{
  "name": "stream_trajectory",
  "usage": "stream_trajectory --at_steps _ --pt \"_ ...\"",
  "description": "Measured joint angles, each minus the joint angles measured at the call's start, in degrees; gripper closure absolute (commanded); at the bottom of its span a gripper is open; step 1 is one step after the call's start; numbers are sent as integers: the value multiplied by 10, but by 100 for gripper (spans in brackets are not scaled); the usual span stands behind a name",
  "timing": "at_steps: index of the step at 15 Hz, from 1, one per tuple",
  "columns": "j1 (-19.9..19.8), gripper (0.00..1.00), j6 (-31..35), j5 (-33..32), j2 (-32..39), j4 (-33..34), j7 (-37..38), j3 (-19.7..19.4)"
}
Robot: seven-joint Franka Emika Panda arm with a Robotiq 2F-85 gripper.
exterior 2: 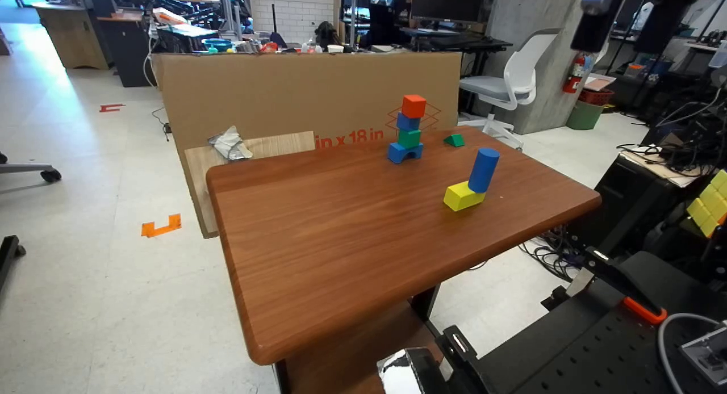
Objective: Unstack the yellow and blue blocks
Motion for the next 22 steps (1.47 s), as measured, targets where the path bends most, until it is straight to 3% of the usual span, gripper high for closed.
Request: stream_trajectory --at_steps 10,22 --pt "-11 0 185 -16 104 -11 -13 -5" --pt "-26 0 256 -16 189 -13 -27 -16"
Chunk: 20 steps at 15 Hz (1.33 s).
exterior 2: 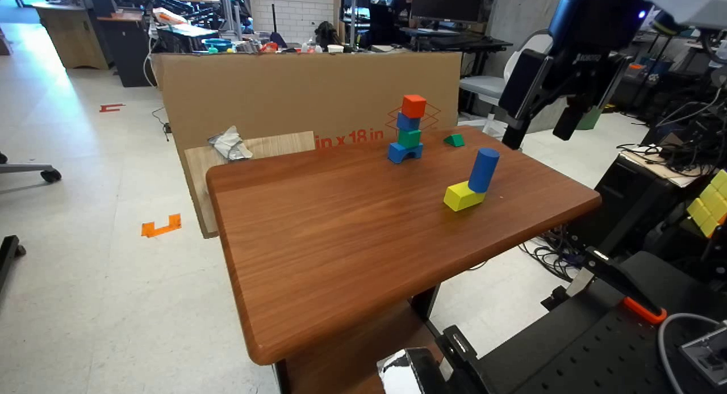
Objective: Unstack the yellow and blue blocks
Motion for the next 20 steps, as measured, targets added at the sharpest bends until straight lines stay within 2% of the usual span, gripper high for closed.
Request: stream_trajectory --at_steps 11,12,13,20 --pt "2 0 42 0 82 42 0 1" --pt "2 25 42 0 88 48 0 2" --pt "3 26 42 0 93 54 0 3" --pt "6 82 42 0 117 75 0 8"
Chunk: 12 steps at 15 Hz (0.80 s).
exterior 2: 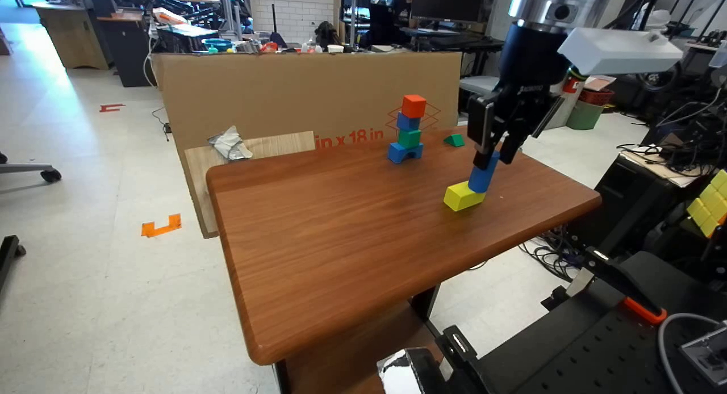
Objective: Unstack the yellow and blue blocks
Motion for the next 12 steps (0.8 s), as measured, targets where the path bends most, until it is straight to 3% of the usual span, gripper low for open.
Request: stream_trajectory --at_steps 2,8,12 --pt "0 92 0 0 0 8 0 0" --pt "-7 92 0 -3 -8 45 0 -17" --pt "-20 92 0 -57 -9 68 22 -58"
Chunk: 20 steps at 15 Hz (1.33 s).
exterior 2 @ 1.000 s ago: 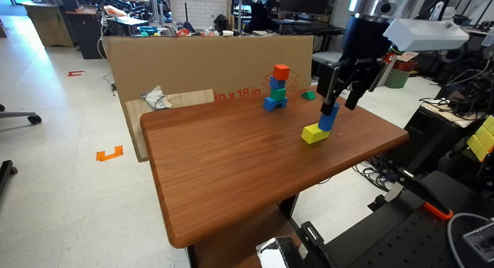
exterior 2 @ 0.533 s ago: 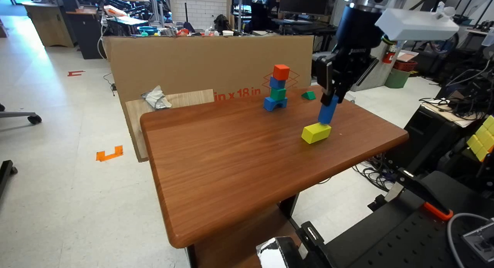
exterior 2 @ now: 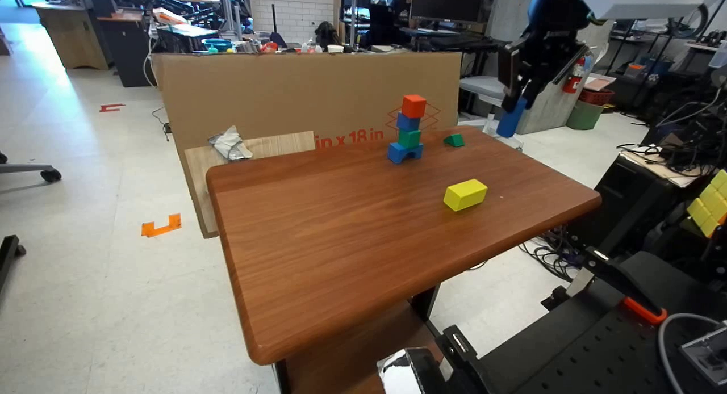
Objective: Unstack the yellow and blue blocks
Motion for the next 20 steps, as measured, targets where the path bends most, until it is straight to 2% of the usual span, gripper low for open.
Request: stream_trajectory --at_steps 4,8,12,20 --pt "-15 92 -2 -45 8 2 27 -36" --pt "-24 92 -5 -49 32 -1 40 -49" --pt "-28 92 -9 -26 58 -7 45 -50" --pt "-40 92 -9 65 90 9 36 -39"
